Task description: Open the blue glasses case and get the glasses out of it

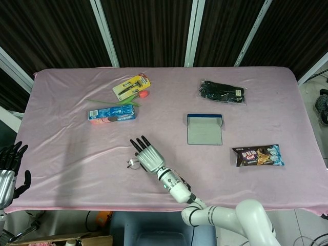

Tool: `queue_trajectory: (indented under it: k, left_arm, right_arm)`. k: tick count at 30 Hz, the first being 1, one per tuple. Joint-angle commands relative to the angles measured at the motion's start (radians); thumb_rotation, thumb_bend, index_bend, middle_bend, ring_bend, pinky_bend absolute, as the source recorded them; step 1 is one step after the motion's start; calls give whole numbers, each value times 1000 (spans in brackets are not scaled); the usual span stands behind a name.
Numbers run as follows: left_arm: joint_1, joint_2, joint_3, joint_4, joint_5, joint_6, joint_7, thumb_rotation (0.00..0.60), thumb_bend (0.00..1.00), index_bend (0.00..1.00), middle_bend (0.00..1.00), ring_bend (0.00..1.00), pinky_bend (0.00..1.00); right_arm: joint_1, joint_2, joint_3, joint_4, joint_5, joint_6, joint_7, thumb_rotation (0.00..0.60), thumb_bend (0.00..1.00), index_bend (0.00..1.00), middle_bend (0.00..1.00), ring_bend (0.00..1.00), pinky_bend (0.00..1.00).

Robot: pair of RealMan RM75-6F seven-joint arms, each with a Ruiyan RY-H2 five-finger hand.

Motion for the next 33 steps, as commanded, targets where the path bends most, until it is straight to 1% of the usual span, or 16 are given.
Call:
queue_trajectory:
  k: [1, 4, 6, 7, 8, 9, 11, 13, 15, 16, 18, 19, 22, 25, 27, 33]
  left_arm:
    - [6, 2, 3, 4, 6, 7, -4, 600, 577, 0, 0, 0, 0]
    - [7, 3, 5, 4, 8, 8, -6, 600, 573, 0, 0, 0, 0]
    - [10, 5, 6, 4, 8, 11, -7, 600, 570, 0, 0, 0, 0]
    - [13, 6, 7, 4, 8, 15, -8, 600, 569, 0, 0, 0, 0]
    - [24, 10, 7, 2, 10, 35, -14, 600, 567, 0, 0, 0, 0]
    - [32, 12, 8, 4, 15, 49, -20, 600, 566, 0, 0, 0, 0]
    - [36, 13, 9, 6, 17, 54, -25, 600, 558, 0, 0, 0, 0]
    - [36, 13, 8, 7, 14, 50, -24, 600, 548, 0, 0, 0, 0]
    - [34, 12, 7, 6, 10, 44, -17, 600, 538, 0, 0, 0, 0]
    - [32, 10, 5, 6, 8, 41, -9, 600, 533, 0, 0, 0, 0]
    - [27, 4, 4, 10, 15, 38, -1, 600, 527, 0, 0, 0, 0]
    - [24, 0, 6, 12, 22, 35, 2, 600, 522, 0, 0, 0, 0]
    - [16, -5, 16, 13, 29, 12, 29, 600, 518, 0, 0, 0, 0]
    - [9, -2, 26, -10, 16, -29, 66, 600, 517, 0, 0, 0, 0]
    - [3, -1, 27, -29, 6, -49, 96, 600, 515, 0, 0, 0, 0]
    - [-2, -17, 26, -26, 32, -34, 124, 600, 474, 0, 0, 0, 0]
  right_arm:
    - [15, -21, -2, 27, 6, 1, -14, 600, 619, 457, 27, 0, 0]
    - [12, -16, -4, 20, 4, 8, -18, 600, 583, 388, 19, 0, 0]
    - [2, -1, -3, 0, 3, 26, -24, 600, 530, 314, 10, 0, 0]
    - [-11, 21, -6, -32, -1, 45, -28, 600, 488, 255, 2, 0, 0]
    - [-82, 121, -35, -158, -30, 132, -27, 600, 459, 210, 0, 0, 0]
    - [-170, 265, -96, -345, -64, 202, -31, 600, 449, 188, 0, 0, 0]
    - [-264, 452, -159, -573, -71, 266, -58, 600, 417, 130, 0, 0, 0]
    - [-363, 638, -232, -772, -88, 355, -74, 600, 412, 109, 0, 0, 0]
    - [-452, 763, -299, -875, -124, 451, -64, 600, 412, 93, 0, 0, 0]
    - [-516, 826, -346, -910, -156, 526, -47, 600, 412, 74, 0, 0, 0]
    - [-615, 884, -407, -911, -211, 651, -3, 600, 411, 33, 0, 0, 0]
    - [-677, 894, -431, -875, -253, 737, 49, 600, 410, 13, 0, 0, 0]
    - [-782, 882, -453, -744, -296, 860, 180, 600, 408, 7, 0, 0, 0]
    - [-823, 861, -423, -651, -276, 887, 306, 600, 408, 6, 0, 0, 0]
    - [-834, 849, -398, -617, -254, 883, 338, 600, 408, 1, 0, 0, 0]
    - [-845, 873, -380, -606, -294, 865, 391, 600, 408, 0, 0, 0, 0]
